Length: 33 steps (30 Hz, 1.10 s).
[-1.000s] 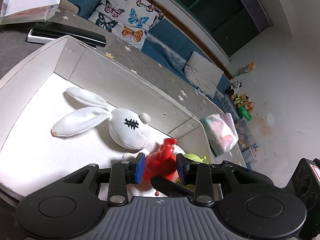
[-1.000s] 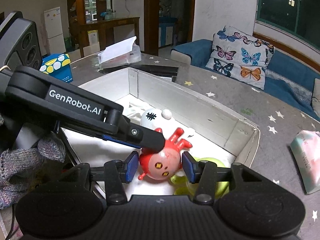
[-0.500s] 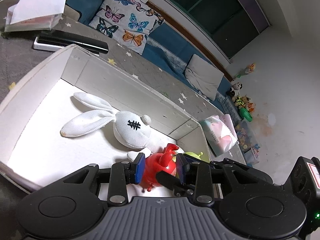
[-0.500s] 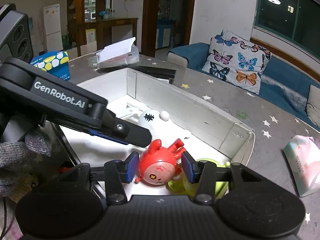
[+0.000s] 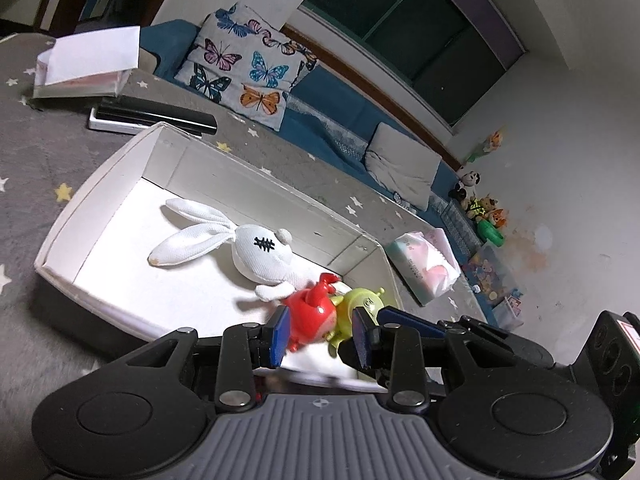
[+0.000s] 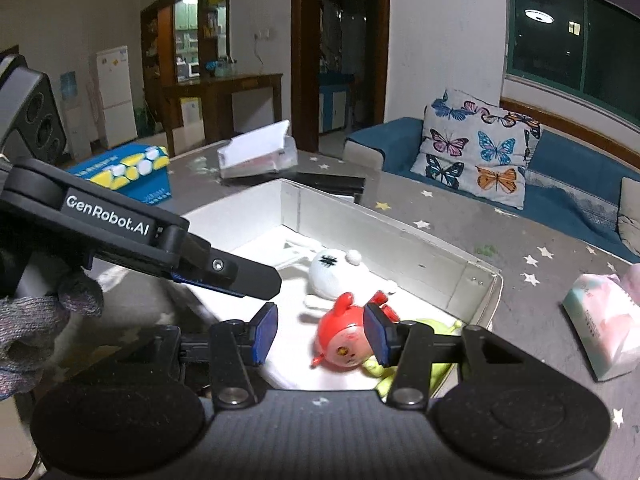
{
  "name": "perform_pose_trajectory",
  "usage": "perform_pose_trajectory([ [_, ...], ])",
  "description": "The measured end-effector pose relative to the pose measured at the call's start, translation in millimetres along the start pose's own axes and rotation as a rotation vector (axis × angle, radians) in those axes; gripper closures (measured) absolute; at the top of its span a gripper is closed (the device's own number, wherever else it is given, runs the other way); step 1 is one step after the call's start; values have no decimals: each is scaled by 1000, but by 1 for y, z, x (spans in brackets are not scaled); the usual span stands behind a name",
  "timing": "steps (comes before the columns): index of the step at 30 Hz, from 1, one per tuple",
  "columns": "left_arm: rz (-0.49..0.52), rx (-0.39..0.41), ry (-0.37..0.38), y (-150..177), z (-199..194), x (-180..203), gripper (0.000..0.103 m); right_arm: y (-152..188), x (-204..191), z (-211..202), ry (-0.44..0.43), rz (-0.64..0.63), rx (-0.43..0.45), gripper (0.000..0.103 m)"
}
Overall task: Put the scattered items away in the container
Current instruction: 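Open the right gripper to release the red toy beside the alien, then move the open right gripper down to the beige peanut figure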
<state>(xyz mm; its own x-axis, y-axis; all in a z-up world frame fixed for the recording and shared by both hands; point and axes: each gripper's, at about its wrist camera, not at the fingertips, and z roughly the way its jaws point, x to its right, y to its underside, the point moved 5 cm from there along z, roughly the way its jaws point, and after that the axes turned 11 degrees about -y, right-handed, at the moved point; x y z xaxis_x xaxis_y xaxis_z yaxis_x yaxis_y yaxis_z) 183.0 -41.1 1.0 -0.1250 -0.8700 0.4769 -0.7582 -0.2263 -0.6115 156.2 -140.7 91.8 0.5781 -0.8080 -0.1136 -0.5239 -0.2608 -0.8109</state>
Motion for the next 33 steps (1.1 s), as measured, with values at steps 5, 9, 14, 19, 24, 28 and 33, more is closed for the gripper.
perform_pose_trajectory([
  [5,22,22,-11,14,-20,1,67,10,-16,-15,-23,3,20,55],
  [9,35,32,-32,26,-35,-2,67,19,-33,-23,-50,-2,24,55],
  [14,33,54,-64,38,-52,-12,67,31,-54,-26,-84,-9,16,55],
  [19,11,62,-99,51,-67,-26,67,42,-72,-26,-120,-15,10,54],
  [24,-35,77,-134,64,-81,-45,67,50,-88,-23,-155,-27,-1,54],
  [28,-72,83,-160,71,-90,-60,67,52,-100,-17,-191,-32,-14,54],
  [33,-112,63,-181,82,-92,-77,67,59,-115,-3,-228,-42,-49,54],
])
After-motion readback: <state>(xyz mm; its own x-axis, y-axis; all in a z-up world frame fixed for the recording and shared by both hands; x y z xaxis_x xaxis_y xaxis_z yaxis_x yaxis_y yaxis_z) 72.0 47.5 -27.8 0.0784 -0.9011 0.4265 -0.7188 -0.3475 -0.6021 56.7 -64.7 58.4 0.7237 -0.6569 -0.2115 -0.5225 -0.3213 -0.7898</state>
